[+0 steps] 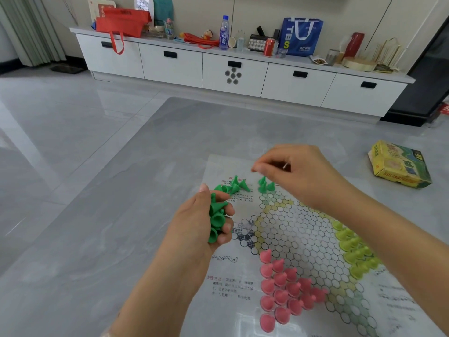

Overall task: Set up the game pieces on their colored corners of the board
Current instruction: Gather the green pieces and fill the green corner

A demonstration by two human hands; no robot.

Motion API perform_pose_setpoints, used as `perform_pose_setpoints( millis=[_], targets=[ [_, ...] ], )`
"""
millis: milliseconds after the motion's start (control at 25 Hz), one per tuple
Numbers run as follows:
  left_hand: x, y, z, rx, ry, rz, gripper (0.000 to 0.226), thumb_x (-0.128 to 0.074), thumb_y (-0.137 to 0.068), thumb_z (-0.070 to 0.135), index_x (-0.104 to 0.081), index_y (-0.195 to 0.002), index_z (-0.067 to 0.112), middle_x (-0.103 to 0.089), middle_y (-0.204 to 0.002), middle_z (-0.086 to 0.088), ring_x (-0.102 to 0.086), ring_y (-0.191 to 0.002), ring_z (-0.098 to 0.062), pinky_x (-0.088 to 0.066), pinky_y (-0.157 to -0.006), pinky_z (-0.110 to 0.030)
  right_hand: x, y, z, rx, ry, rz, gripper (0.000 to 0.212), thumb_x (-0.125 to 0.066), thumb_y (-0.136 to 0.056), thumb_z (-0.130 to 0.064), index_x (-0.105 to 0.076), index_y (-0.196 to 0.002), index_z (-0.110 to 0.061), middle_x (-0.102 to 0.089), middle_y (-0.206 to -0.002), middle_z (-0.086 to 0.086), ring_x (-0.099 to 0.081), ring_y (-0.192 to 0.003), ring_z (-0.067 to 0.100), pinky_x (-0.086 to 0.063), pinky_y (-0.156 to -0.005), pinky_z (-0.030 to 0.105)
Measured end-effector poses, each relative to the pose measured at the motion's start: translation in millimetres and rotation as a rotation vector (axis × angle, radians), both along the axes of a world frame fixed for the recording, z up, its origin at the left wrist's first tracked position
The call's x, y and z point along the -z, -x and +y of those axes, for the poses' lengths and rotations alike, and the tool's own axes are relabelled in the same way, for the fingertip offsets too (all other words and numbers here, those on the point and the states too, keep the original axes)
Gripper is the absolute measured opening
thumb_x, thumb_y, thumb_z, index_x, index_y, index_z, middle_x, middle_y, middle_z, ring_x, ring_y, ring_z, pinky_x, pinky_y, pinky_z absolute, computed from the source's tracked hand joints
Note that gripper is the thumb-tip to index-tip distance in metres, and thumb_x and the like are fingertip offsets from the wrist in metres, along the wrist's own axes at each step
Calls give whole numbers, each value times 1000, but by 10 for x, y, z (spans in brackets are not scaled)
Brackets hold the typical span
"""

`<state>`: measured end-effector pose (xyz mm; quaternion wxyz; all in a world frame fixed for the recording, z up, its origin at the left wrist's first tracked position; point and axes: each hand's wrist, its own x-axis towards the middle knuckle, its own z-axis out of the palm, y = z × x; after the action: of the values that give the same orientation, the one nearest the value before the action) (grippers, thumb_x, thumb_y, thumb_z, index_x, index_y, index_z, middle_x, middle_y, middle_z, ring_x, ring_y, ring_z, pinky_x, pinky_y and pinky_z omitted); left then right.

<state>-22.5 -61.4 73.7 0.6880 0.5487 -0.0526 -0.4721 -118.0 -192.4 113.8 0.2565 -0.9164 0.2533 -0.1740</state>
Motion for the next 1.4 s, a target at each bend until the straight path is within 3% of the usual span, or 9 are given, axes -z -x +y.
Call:
perform_pose_setpoints(
  millis=[120,400,680,920,1080,1200,1280,1400],
  targets=[
    [0,32,-13,-17,33,13,37,-33,-97,35,-48,-75,10,-51,-54,-4,-38,-36,-12,-29,-33,-16,38,9,201,-129,-80,33,14,-61,-83,-25,-70,-92,-22,-62,-77,-13,-56,-75,-2,-45,-69,10],
    [24,46,-15,0,69,-31,36,-33,-97,37,-47,-76,11,-49,-48,-2,-37,-36,-11,-27,-34,-16,138,-13,270,-182,-211,1,11,-67,-80,-19,-72,-89,-17,-64,-80,-7,-57,-77,7,-45,-68,11],
    [39,51,-16,28,13,-86,35,-35,-96,40,-49,-75,15,-49,-51,0,-37,-37,-10,-27,-34,-17,130,15,312,-142,-403,-95,6,-63,-82,-17,-69,-82,-17,-64,-70,-12,-55,-65,-5,-46,-62,9],
    [33,71,-17,53,-20,-133,33,-37,-96,34,-52,-75,13,-48,-56,-1,-37,-37,-9,-28,-33,-17,129,5,366,-148,-451,-90,9,-61,-83,-19,-70,-85,-17,-67,-72,-7,-57,-66,-1,-48,-61,12],
    [19,75,-31,16,-57,-69,25,-37,-96,23,-51,-78,12,-50,-55,-3,-38,-38,-11,-29,-35,-17,64,81,130,44,-450,-152,10,-58,-83,-20,-66,-79,-25,-64,-63,-12,-56,-60,-1,-48,-58,14],
    [-24,56,-39,11,-58,20,18,-37,-91,9,-52,-81,9,-49,-57,-6,-38,-38,-14,-29,-38,-18,175,168,-265,290,-326,-182,10,-56,-86,-18,-66,-85,-17,-67,-78,-1,-63,-72,13,-54,-67,23],
    [-31,52,-43,12,-50,27,18,-36,-90,6,-52,-82,8,-48,-60,-8,-39,-40,-15,-30,-38,-19,315,207,-429,379,-258,-135,10,-56,-87,-16,-66,-84,-14,-68,-85,3,-66,-76,18,-57,-70,30],
    [-4,58,-39,11,-75,-40,19,-37,-90,2,-54,-83,8,-50,-64,-7,-41,-43,-14,-33,-35,-18,502,209,-502,397,-136,20,10,-56,-88,-16,-65,-83,-15,-68,-84,3,-65,-73,16,-55,-68,29]
  ],
)
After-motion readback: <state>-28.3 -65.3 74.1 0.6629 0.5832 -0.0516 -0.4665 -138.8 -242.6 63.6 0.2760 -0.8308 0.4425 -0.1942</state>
